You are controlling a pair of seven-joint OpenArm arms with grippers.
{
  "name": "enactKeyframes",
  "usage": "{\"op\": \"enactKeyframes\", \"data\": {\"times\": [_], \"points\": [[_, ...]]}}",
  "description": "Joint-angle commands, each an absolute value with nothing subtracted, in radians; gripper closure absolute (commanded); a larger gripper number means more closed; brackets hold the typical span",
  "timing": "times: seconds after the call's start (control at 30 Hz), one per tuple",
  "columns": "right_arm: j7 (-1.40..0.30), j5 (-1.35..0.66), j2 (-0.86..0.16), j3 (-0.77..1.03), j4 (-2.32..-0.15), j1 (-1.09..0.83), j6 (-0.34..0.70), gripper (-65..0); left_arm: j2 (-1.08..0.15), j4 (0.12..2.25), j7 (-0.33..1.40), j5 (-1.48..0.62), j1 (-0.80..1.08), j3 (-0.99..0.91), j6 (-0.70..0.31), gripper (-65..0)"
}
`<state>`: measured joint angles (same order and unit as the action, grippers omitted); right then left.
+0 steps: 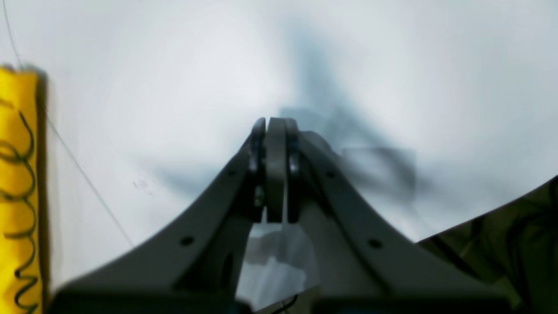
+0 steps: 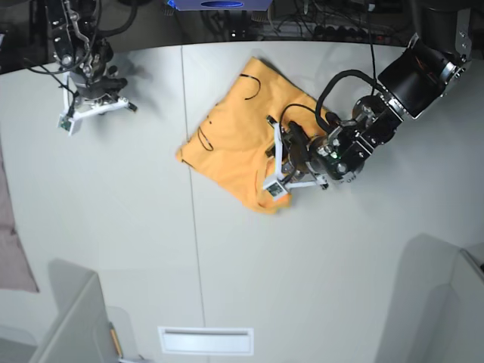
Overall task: Fold the T-shirt properly
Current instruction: 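Grasp the bundle with the left gripper and drag it to square it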
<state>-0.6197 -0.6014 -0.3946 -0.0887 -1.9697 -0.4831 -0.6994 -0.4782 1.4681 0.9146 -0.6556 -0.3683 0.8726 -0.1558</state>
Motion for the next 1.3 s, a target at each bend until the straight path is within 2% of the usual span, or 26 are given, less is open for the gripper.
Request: {"op": "enactKeyframes", "data": {"times": [0.0, 0.17, 0.47, 0.73, 0.87, 1.27], "points": [[-0.604, -0.598, -0.404, -0.082, -1.983, -0.483, -0.698, 0.0, -0.483, 1.463, 0.949, -0.581, -0.380, 0.911, -0.153, 0.0], [-0.605, -0.595, -0.384, -0.067, -1.982, -0.479, -0.698, 0.0, -0.426, 1.463, 0.944, -0.390, -0.407, 0.977, -0.205, 0.0], [-0.607, -0.591, -0.357, -0.067, -1.980, -0.461, -0.698, 0.0, -0.305, 1.455, 0.943, -0.097, -0.400, 0.984, -0.372, 0.0], [-0.607, -0.593, -0.318, 0.022, -1.979, -0.464, -0.698, 0.0, -0.266, 1.457, 0.940, 0.053, -0.398, 0.978, -0.515, 0.0], [-0.608, -0.593, -0.315, 0.021, -1.979, -0.464, -0.698, 0.0, -0.255, 1.454, 0.852, 0.107, -0.398, 0.980, -0.526, 0.0], [-0.608, -0.595, -0.314, 0.021, -1.974, -0.461, -0.698, 0.0, -0.242, 1.425, 0.849, 0.116, -0.403, 0.975, -0.552, 0.0]]}}
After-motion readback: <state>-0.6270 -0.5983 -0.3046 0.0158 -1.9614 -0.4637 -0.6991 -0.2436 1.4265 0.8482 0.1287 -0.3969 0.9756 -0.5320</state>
